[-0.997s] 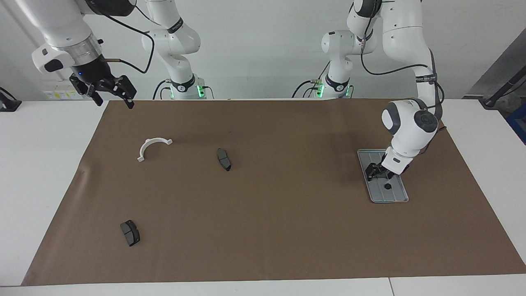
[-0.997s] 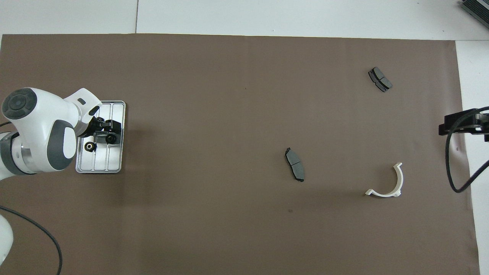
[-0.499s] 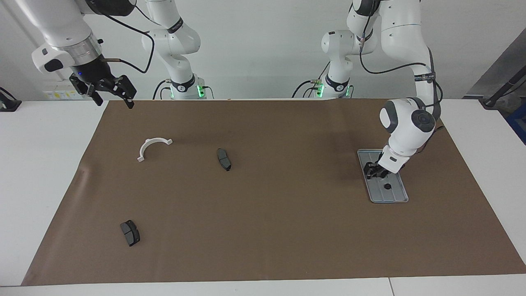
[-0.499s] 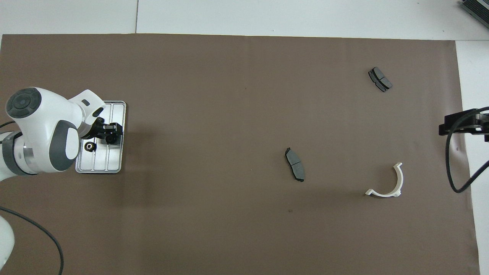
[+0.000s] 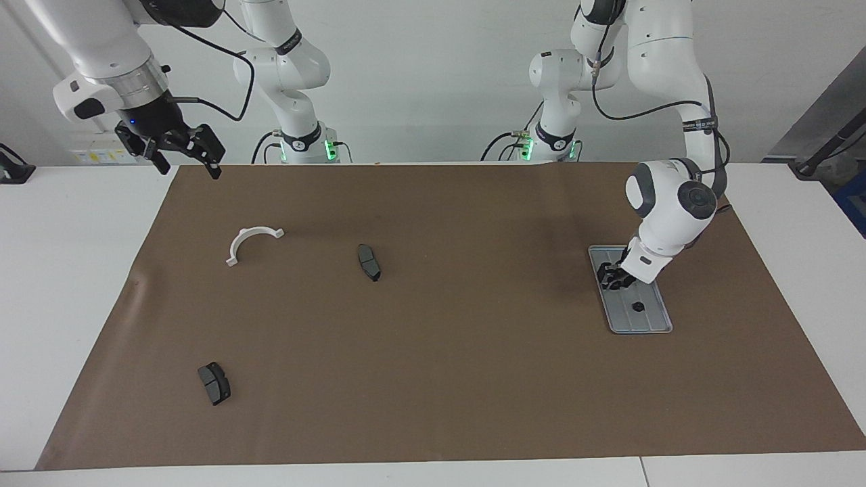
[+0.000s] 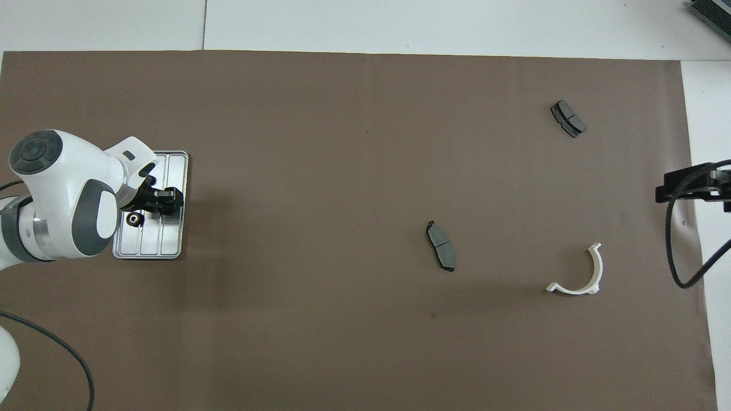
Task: Place bearing gear from tray to pile
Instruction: 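Close the left gripper on the black gear and lift it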
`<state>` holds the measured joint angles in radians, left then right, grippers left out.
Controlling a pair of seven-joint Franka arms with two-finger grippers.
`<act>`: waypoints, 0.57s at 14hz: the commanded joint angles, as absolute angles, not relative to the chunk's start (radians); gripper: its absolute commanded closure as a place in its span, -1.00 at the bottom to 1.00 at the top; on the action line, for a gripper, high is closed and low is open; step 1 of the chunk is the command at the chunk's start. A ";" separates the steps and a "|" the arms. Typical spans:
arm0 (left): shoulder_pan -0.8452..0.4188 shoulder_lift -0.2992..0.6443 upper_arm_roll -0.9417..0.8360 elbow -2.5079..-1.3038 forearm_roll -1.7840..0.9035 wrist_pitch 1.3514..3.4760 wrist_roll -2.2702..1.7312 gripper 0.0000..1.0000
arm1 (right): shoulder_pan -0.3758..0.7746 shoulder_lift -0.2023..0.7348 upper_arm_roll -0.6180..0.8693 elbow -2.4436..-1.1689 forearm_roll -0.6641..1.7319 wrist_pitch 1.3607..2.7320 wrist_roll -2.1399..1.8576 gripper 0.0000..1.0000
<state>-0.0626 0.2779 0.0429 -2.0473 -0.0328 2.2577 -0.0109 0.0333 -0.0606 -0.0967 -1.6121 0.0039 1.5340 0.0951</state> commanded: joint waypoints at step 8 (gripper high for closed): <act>-0.094 0.287 0.054 -1.975 -0.017 2.186 -0.046 0.73 | 0.028 -0.089 -0.092 -1.644 -0.006 1.540 0.071 -1.00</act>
<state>-0.0740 0.2722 0.0440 -2.0397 -0.0275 2.2399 -0.0231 0.0333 -0.0615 -0.0967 -1.6135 0.0039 1.5340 0.0951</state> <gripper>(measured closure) 0.648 0.000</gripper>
